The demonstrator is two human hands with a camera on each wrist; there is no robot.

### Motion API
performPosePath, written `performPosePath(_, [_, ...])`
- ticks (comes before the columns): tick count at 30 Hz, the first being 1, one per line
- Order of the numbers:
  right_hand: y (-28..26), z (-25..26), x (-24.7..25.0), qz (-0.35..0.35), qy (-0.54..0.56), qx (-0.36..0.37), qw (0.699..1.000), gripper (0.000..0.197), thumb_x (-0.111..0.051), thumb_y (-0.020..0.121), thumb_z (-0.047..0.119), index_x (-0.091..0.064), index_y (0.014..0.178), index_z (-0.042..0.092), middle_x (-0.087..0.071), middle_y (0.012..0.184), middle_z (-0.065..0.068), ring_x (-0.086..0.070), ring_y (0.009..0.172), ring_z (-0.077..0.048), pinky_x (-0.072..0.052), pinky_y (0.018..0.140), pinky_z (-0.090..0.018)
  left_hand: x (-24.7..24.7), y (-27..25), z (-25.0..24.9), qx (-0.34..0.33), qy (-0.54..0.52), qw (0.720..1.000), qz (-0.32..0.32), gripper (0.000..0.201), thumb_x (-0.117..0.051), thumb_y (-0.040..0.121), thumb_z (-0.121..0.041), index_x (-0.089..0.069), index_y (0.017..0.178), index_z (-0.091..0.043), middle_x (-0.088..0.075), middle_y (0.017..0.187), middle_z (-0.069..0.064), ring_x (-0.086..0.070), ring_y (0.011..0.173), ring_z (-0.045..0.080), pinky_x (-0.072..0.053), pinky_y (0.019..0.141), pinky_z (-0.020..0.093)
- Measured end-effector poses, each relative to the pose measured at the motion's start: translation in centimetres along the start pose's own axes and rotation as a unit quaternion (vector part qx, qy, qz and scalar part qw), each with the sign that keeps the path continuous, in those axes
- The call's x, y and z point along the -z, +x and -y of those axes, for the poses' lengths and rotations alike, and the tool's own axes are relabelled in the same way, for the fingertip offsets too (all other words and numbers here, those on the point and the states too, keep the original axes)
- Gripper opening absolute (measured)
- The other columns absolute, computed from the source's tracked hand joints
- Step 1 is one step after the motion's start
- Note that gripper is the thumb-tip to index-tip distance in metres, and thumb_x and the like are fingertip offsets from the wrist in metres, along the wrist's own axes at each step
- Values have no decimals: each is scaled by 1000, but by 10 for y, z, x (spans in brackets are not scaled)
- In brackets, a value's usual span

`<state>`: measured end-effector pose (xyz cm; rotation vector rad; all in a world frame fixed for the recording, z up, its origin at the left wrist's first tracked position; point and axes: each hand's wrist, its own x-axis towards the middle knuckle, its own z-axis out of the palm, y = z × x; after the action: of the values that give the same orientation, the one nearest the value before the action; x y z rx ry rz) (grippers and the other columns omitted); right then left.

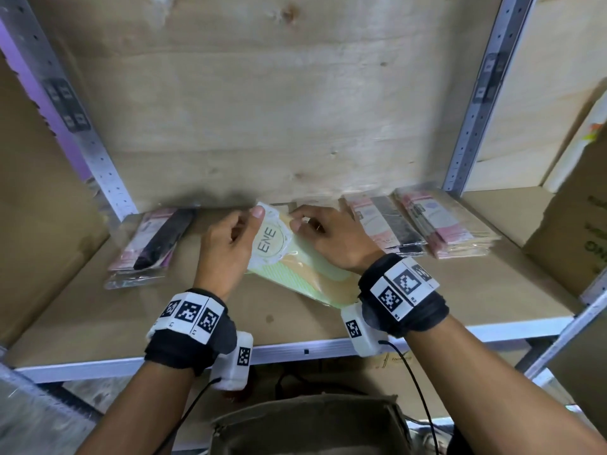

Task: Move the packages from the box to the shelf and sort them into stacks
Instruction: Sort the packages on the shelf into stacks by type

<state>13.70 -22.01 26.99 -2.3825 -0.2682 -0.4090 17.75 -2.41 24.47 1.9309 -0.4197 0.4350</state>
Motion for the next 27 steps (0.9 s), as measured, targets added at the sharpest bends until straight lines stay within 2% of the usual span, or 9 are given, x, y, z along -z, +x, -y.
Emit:
performPosePath(2, [-3, 0, -3, 12, 4, 3, 1000, 25, -51, 101, 34, -69, 113, 22, -51, 68, 24, -50, 67, 9, -32, 65, 3, -4, -2, 1, -6, 57, 998, -10, 55, -46, 100, -50, -56, 68, -6, -60, 60, 5, -54, 58, 17, -33, 47, 16])
performPosePath(4, [-4, -2, -5, 10, 3, -22, 1000, 27, -51, 99, 42, -69, 108, 24, -52, 68, 21, -49, 65, 6, -34, 60, -6, -5, -2, 0, -16, 82, 996, -22, 57, -43, 102, -47, -43, 60, -8, -46, 52, 4, -41, 53, 18, -28, 46, 19])
performPosePath(7, [-6, -8, -6, 40, -34, -79, 995, 39, -43, 97, 58, -62, 90, 24, -55, 73, 12, -51, 69, -7, -34, 58, -23, -4, 0, 1, 14, 115, 993, -28, 67, -37, 103, -49, -47, 67, 6, -53, 61, 21, -42, 57, 24, -27, 47, 22])
performPosePath(10, [-8, -11, -7, 61, -26, -88, 994, 43, -38, 97, 62, -49, 71, 29, -51, 69, 11, -49, 66, -5, -33, 56, -23, -5, 1, 6, 82, 87, 992, -27, 76, -35, 100, -57, -51, 72, 12, -51, 62, 15, -44, 54, 17, -29, 45, 18])
performPosePath(13, [-8, -11, -7, 56, -14, -70, 996, 50, -39, 97, 62, -41, 62, 26, -45, 59, 10, -45, 56, -7, -31, 54, -25, -10, 3, 13, 149, -28, 988, -24, 72, -43, 96, -60, -64, 82, 7, -64, 68, 4, -55, 52, 1, -40, 49, 14])
performPosePath(16, [-9, -14, -6, 41, -19, -66, 997, 54, -41, 97, 62, -37, 61, 21, -41, 55, 9, -41, 52, -11, -30, 53, -27, -12, 4, 15, 191, -98, 977, -11, 69, -48, 89, -67, -66, 85, -1, -67, 77, 8, -60, 72, 17, -46, 68, 30])
performPosePath(19, [-10, -18, -6, 34, -15, -70, 997, 52, -43, 95, 61, -41, 64, 20, -44, 58, 8, -43, 55, -12, -33, 55, -27, -6, 3, 13, 164, -10, 986, 0, 75, -44, 85, -74, -59, 75, -1, -60, 70, 6, -53, 65, 17, -40, 59, 29])
performPosePath(24, [-12, -21, -5, 33, 0, -73, 997, 44, -48, 96, 56, -50, 69, 22, -49, 63, 9, -47, 59, -8, -32, 56, -24, 2, 0, 2, 101, 141, 985, 3, 68, -38, 96, -63, -32, 53, -11, -37, 50, 2, -34, 48, 17, -24, 47, 31])
performPosePath(27, [-12, -20, -5, 40, 0, -73, 997, 43, -48, 96, 56, -49, 70, 22, -48, 63, 9, -46, 60, -9, -33, 57, -24, 2, 1, 2, 113, 140, 984, 4, 80, -34, 97, -63, -49, 64, 7, -50, 60, 14, -41, 56, 22, -29, 49, 31])
